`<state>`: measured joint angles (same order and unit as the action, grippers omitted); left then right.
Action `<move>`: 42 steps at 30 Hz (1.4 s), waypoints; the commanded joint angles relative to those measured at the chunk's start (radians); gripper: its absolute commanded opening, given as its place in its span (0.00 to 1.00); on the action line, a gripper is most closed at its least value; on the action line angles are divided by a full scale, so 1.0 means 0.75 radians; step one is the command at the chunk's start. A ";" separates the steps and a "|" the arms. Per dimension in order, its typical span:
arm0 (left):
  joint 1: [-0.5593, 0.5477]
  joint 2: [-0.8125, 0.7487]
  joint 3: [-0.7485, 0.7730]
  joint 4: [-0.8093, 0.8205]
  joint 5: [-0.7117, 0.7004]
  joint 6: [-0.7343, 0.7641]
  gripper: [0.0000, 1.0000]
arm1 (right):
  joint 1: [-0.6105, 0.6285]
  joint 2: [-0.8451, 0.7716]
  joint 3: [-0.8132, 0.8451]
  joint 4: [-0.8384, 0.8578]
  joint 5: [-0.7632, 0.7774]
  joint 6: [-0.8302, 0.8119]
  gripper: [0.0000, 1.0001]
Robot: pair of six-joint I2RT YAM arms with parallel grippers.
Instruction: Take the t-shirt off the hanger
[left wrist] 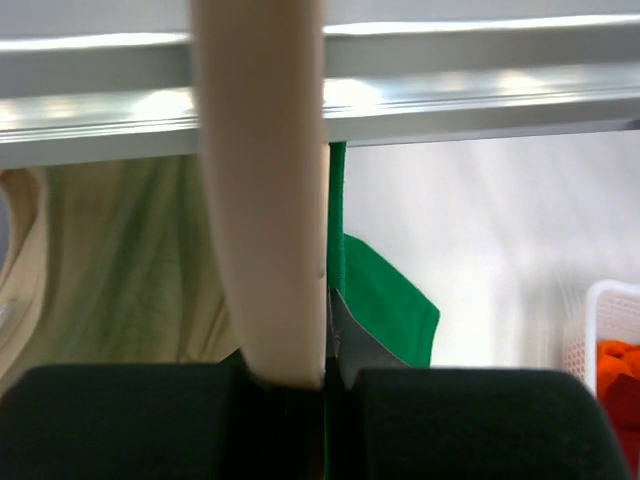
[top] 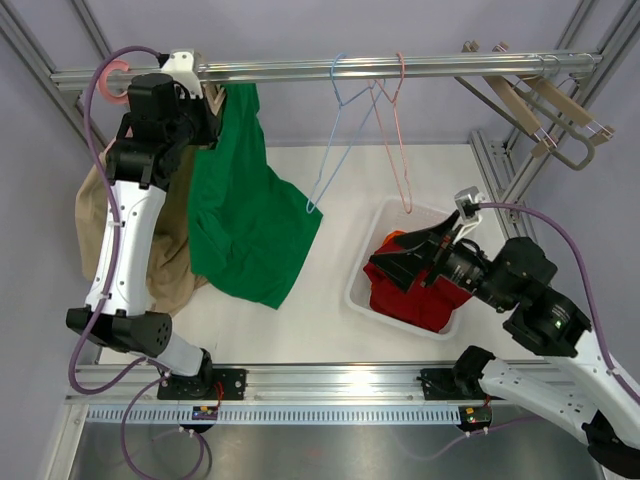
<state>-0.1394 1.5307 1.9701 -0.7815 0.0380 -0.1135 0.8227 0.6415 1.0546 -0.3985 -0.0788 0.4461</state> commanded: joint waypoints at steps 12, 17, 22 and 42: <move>-0.043 -0.515 -0.487 0.439 0.138 -0.041 0.00 | 0.189 0.214 0.021 0.175 0.041 -0.081 0.99; -0.043 -0.713 -0.759 0.467 0.127 -0.228 0.00 | 0.482 0.435 0.081 0.269 0.352 -0.159 1.00; -0.057 -0.952 -0.923 0.547 0.121 -0.464 0.00 | 0.809 0.703 0.195 0.425 0.618 -0.245 1.00; -0.086 -1.204 -0.892 0.576 0.095 -0.698 0.00 | 1.134 1.362 0.637 0.575 0.742 -0.345 0.00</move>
<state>-0.1993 0.6353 1.2560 -0.4969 0.1127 -0.6270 1.6135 1.7031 1.4788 0.0109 0.4995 0.2100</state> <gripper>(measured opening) 0.072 0.027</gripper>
